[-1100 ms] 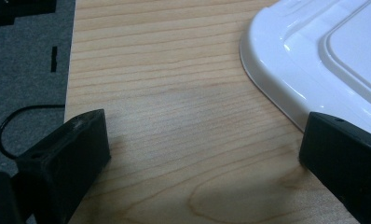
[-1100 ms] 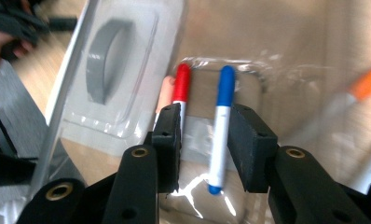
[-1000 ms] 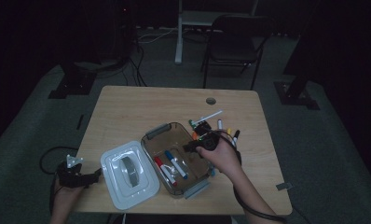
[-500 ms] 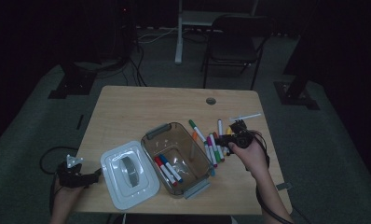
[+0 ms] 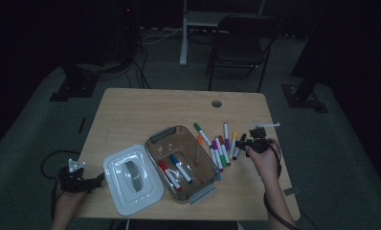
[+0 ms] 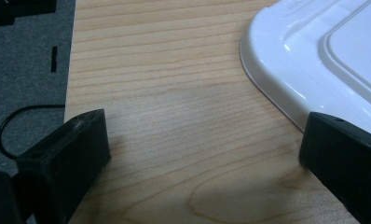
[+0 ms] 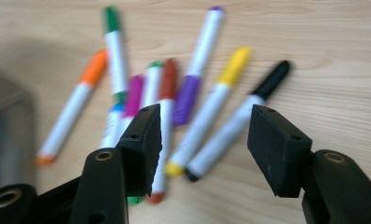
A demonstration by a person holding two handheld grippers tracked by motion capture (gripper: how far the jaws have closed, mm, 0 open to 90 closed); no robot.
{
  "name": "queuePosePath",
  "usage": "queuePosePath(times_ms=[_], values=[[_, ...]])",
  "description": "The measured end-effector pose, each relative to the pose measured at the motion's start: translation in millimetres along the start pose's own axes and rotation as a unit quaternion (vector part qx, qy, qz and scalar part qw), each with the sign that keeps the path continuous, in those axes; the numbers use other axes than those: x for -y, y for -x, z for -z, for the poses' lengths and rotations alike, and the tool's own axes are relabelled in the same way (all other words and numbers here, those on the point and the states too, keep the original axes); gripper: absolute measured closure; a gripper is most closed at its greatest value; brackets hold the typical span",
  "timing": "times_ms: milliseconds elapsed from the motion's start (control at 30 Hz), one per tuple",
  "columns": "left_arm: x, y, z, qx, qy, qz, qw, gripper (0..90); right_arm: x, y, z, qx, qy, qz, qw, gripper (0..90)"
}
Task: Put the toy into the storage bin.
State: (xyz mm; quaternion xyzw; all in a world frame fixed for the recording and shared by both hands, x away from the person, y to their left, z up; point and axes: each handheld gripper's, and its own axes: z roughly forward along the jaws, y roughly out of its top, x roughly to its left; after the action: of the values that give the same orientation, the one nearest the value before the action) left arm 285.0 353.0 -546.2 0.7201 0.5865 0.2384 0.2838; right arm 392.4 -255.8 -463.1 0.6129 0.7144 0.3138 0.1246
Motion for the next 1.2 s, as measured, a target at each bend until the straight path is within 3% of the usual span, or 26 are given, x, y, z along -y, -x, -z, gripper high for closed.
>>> queuePosePath(times_ms=[100, 133, 200, 300, 633, 900, 1200], values=[[0.0, 0.0, 0.0, 0.0, 0.0, 0.0, 1.0, 2.2, -2.0, 11.3, -6.6, 0.048, 0.005, -0.021, 0.9986, 50.7], [0.0, 0.0, 0.0, 0.0, 0.0, 0.0, 1.0, 2.2, -2.3, 14.3, -9.4, 0.054, 0.004, -0.031, 0.9981, 51.8], [0.0, 0.0, 0.0, 0.0, 0.0, 0.0, 1.0, 2.2, -2.2, 19.5, -15.9, 0.053, 0.01, -0.052, 0.9972, 52.7], [0.0, 0.0, 0.0, 0.0, 0.0, 0.0, 1.0, 2.2, -1.8, 21.5, -27.2, 0.059, 0.003, -0.064, 0.9962, 56.3], [0.0, 0.0, 0.0, 0.0, 0.0, 0.0, 1.0, 2.2, -5.6, 16.1, -58.2, 0.067, -0.032, -0.073, 0.9946, 65.6], [0.0, 0.0, 0.0, 0.0, 0.0, 0.0, 1.0, 2.2, -6.6, 23.6, -61.5, 0.086, -0.047, -0.08, 0.992, 74.8], [0.0, 0.0, 0.0, 0.0, 0.0, 0.0, 1.0, 2.2, -2.0, 30.2, -64.5, 0.1, -0.054, -0.082, 0.9901, 75.8]])
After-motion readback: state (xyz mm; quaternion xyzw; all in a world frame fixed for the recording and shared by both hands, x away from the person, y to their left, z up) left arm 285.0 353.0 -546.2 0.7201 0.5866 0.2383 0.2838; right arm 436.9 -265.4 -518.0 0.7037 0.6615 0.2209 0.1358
